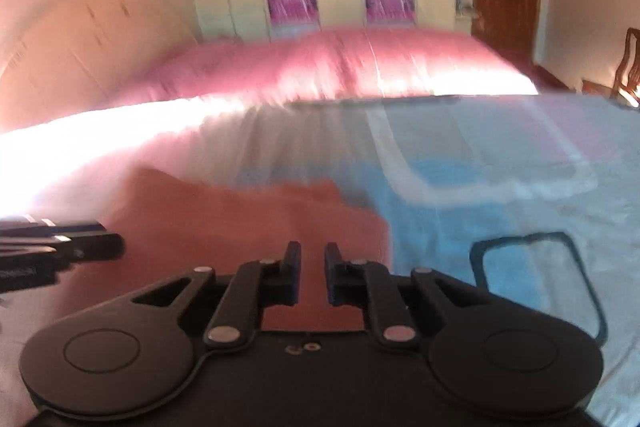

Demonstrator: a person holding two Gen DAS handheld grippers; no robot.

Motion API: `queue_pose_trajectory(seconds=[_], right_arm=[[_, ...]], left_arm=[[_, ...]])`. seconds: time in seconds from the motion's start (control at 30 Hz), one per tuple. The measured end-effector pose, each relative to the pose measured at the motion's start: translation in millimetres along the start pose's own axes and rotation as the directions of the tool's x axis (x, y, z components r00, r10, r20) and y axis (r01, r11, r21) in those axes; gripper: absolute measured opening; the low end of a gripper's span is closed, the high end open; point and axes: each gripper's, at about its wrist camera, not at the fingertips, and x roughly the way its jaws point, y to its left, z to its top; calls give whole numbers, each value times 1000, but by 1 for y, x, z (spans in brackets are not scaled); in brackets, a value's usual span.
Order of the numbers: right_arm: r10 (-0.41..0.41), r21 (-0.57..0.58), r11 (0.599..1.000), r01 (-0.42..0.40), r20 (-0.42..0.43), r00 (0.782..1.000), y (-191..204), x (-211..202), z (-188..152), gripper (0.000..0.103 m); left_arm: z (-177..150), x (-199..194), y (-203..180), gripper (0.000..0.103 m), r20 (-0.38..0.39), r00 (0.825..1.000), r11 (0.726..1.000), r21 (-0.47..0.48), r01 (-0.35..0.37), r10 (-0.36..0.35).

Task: Fold small clothes
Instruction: 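Open both grippers and release the folded shirt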

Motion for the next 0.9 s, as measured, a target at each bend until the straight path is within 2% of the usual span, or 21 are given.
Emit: queue_pose_trajectory(seconds=[0.03, 0.07, 0.13, 0.17, 0.23, 0.27, 0.33, 0.37, 0.4, 0.47, 0.53, 0.6, 0.7, 0.8, 0.83, 0.9], right_arm=[[6, 3, 1000, -6, -22, 1000, -5, 12, -5, 10], [18, -9, 1000, -19, -4, 1000, -7, 11, -7, 9], [9, -30, 1000, -10, -23, 1000, -5, 4, -3, 12], [4, -36, 999, -4, -18, 1000, -3, -4, -3, 20], [36, -62, 998, -34, 34, 999, 5, -31, -8, 26], [58, -78, 995, -55, 46, 997, 10, -43, -14, 25], [75, -135, 988, -74, 2, 997, 22, -47, -28, 17], [45, -161, 986, -53, -53, 998, 28, -34, -34, 17], [24, -174, 984, -34, -60, 998, 29, -26, -41, 17], [23, -145, 989, -30, -48, 999, 27, -31, -40, 17], [32, -131, 991, -34, -18, 999, 27, -50, -38, 21], [51, -136, 989, -48, 16, 999, 27, -76, -46, 22], [73, -141, 987, -73, -3, 997, 27, -101, -69, 23], [9, -191, 981, -21, -64, 998, 26, -94, -102, 20], [9, -189, 982, -15, -33, 999, 25, -97, -109, 20], [-10, -166, 986, 6, -25, 1000, 29, -106, -107, 19]], left_arm=[[0, 0, 0, 33, -1, 1000, 1000, 0, 3, -3], [2, -3, -1, 33, -7, 1000, 1000, 3, 1, -1], [2, -21, -8, 33, 19, 1000, 1000, 28, -14, 13], [-1, -32, -10, 33, 42, 999, 999, 39, 0, -2], [-8, -45, -11, 33, 49, 998, 999, 36, 26, -28], [-15, -49, -14, 33, 44, 998, 998, 52, 34, -36], [-26, -39, -22, 33, 6, 1000, 995, 95, -15, 15], [-27, -36, -25, 33, 17, 1000, 995, 98, -22, 21], [-24, -38, -25, 33, 14, 999, 995, 100, -31, 30], [-20, -50, -30, 33, 24, 999, 994, 104, -34, 32], [-30, -71, -37, 33, 36, 999, 991, 133, -30, 26], [-48, -89, -39, 33, 33, 999, 987, 157, -24, 19], [-80, -110, -45, 33, 48, 998, 979, 198, -48, 39], [-96, -118, -53, 33, 55, 995, 969, 228, -99, 88], [-98, -120, -55, 33, 56, 993, 965, 235, -113, 103], [-102, -129, -57, 33, 53, 993, 968, 222, -118, 109]])
